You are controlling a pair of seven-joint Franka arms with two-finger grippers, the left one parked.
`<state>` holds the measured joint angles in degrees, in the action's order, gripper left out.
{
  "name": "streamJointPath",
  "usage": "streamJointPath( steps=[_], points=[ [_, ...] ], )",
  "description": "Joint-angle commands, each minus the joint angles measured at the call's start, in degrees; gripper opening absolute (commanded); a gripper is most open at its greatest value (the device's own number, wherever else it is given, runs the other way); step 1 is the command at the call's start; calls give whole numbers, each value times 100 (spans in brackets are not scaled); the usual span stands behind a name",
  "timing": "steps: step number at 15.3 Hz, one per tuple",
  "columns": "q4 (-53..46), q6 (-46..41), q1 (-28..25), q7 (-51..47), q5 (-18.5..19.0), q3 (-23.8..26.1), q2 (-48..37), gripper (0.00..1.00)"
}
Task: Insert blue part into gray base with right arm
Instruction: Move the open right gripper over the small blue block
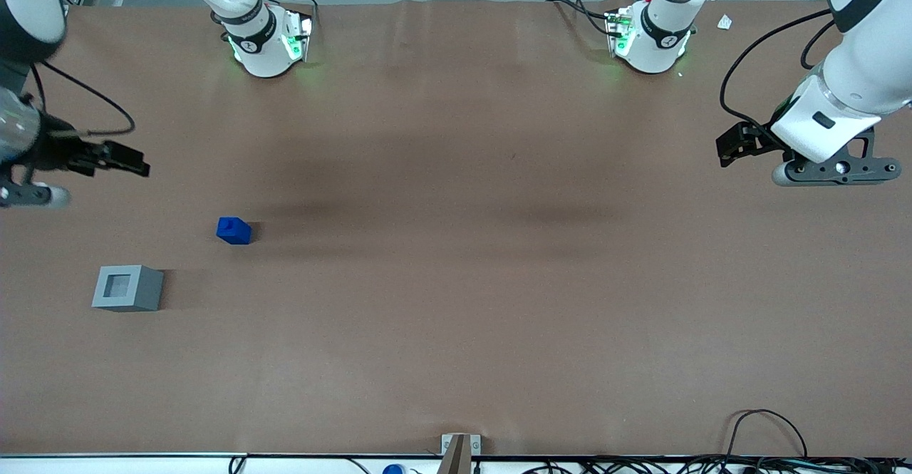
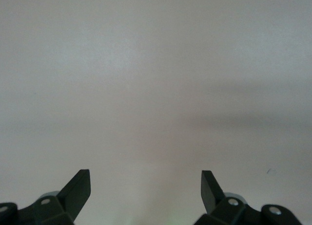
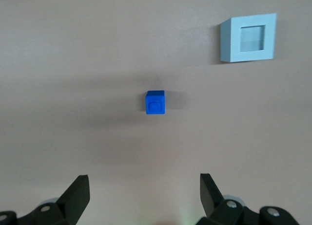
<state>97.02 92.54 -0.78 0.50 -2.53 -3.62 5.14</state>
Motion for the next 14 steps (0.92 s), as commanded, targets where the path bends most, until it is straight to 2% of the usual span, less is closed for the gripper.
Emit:
streamJointPath(
  steps=[1,10,14],
  points=[
    [702,596,87,64,-90,37,-13,100],
    [3005,3636,78,73,-81,37,83,100],
    [3121,4236,69,64,-81,46,557,99]
  ],
)
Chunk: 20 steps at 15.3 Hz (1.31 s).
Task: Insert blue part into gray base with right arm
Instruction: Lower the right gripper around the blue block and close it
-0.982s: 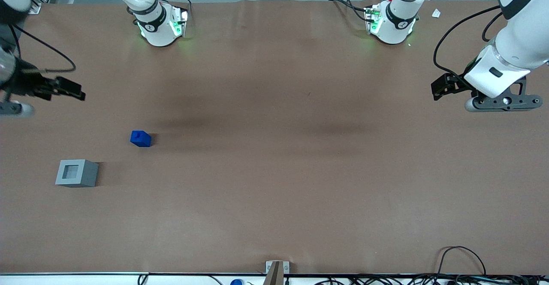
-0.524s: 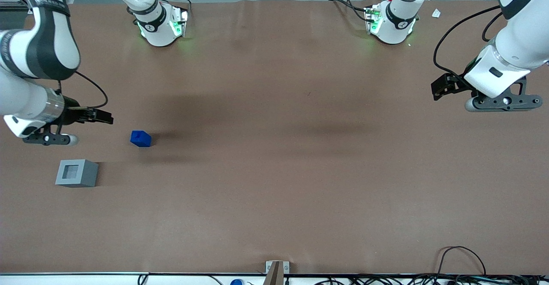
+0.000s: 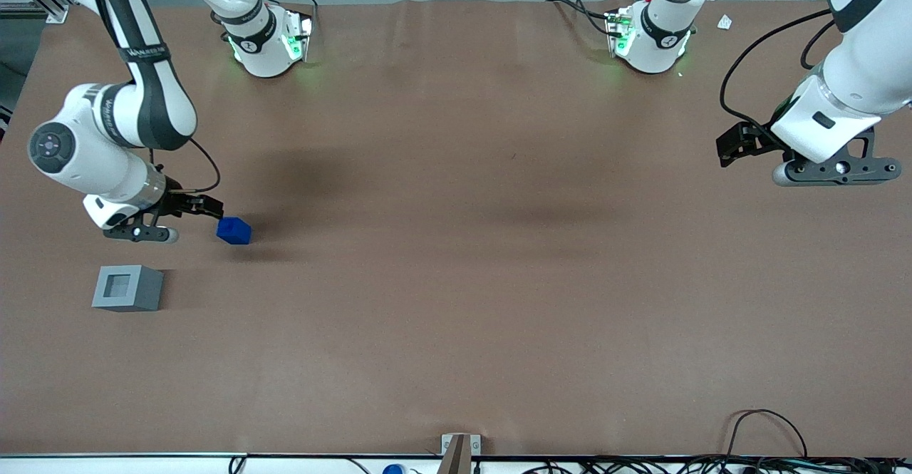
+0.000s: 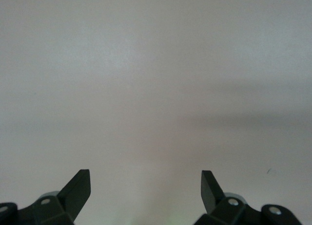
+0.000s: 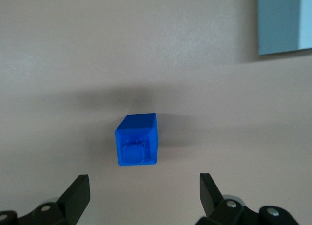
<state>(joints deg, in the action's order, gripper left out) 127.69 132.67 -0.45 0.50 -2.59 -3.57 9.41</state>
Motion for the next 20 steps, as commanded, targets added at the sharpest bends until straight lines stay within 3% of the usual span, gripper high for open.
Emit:
streamJointPath(
  steps=[1,20],
  points=[
    [55,242,27,64,-75,41,192,99],
    [-130,312,-140,-384,-92,59,729,89]
  ],
)
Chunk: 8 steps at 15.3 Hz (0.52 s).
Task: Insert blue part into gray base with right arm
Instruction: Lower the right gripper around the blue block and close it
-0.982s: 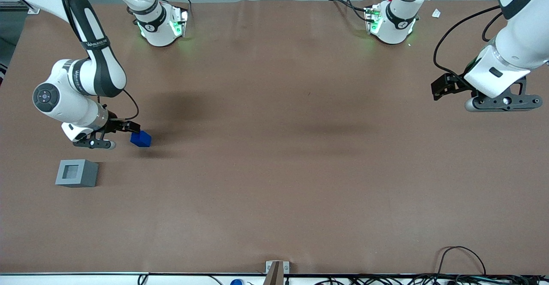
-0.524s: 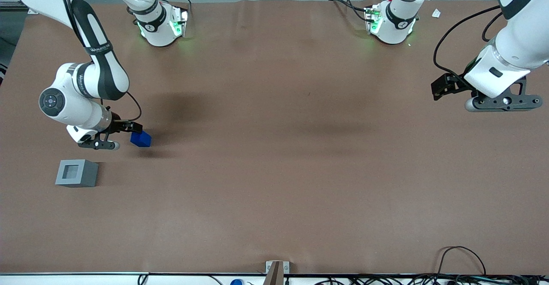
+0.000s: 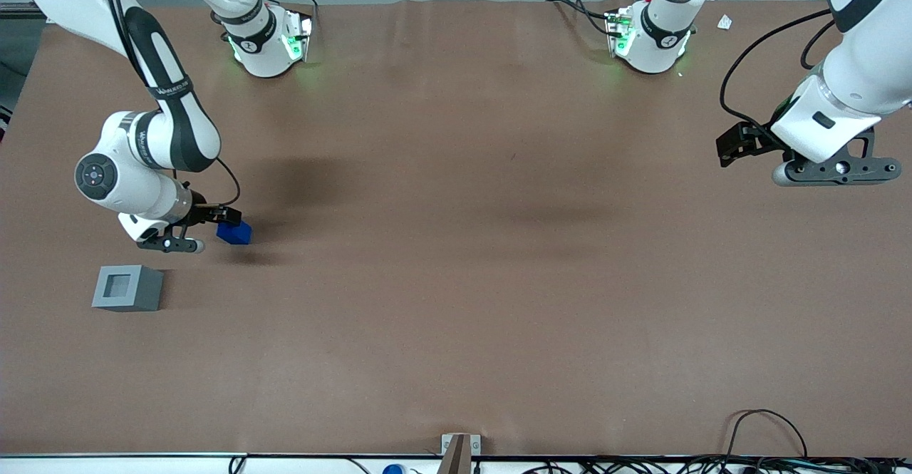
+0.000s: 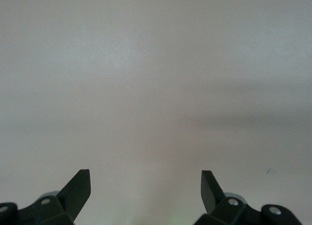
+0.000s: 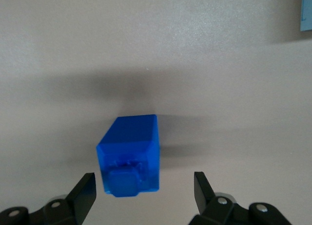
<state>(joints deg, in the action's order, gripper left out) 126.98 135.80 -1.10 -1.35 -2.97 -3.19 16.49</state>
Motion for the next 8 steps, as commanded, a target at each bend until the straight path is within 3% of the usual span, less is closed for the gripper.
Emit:
streamJointPath(
  steps=[1,8],
  points=[
    [-60,7,-92,-199,-54,20,21,89],
    [-139,16,-57,-164,-45,11,241,75]
  ],
)
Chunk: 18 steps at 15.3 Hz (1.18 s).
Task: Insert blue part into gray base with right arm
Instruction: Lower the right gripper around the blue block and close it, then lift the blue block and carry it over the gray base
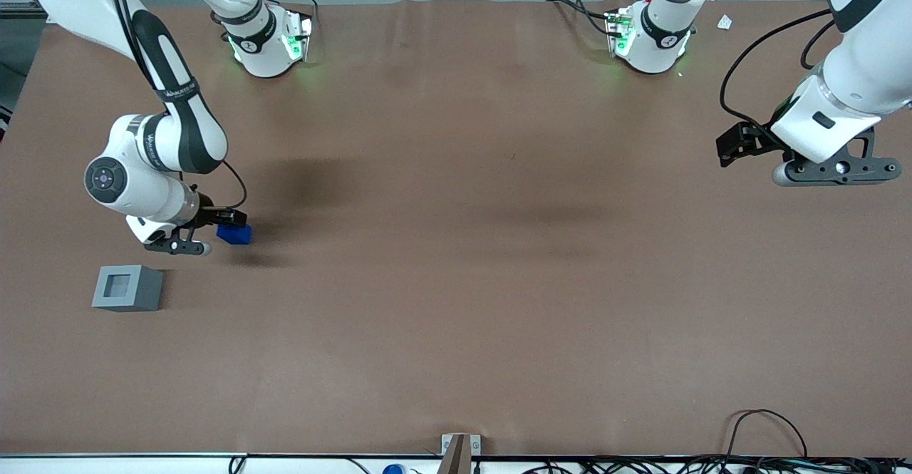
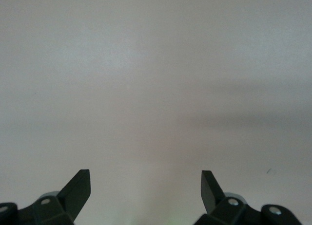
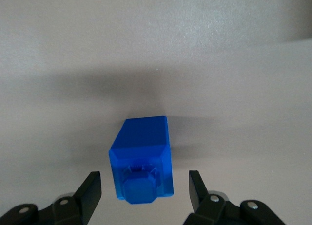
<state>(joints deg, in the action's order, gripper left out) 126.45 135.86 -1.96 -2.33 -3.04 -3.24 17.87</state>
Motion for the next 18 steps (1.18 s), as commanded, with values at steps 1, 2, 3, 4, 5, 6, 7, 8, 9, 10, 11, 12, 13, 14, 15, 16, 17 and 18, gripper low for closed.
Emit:
streamJointPath(
  steps=[1,2,3,4,5,6,7,8,9,10,11,12,13,14,15,16,17,18],
  points=[
    [-86,11,29,-66,-39,16,129,71],
    [-94,-24,29,-66,-39,16,129,64],
    [-112,-42,29,-66,-39,16,129,55],
    [-147,-51,38,-74,-39,16,129,48],
    [-173,-51,46,-92,-39,16,129,40],
    [-226,-68,47,-92,-39,16,129,34],
    [-278,-68,47,-101,-39,16,120,28],
    [-366,-77,55,-83,-39,16,120,23],
    [-489,-199,64,-57,-39,8,103,20],
    [-716,-496,81,-31,-30,-1,103,19],
    [-1058,-934,143,-4,-21,-1,94,18],
    [-1435,-1469,221,13,-21,-1,103,18],
    [-1752,-1866,274,5,14,-1,111,17],
    [-2086,-2140,336,13,40,-1,112,16],
    [-2324,-2264,380,22,58,-1,120,15],
    [-2527,-2266,415,66,136,-1,164,14],
    [-2834,-2309,503,214,276,-1,304,12],
    [-3132,-2501,651,363,321,-1,462,11]
  ],
)
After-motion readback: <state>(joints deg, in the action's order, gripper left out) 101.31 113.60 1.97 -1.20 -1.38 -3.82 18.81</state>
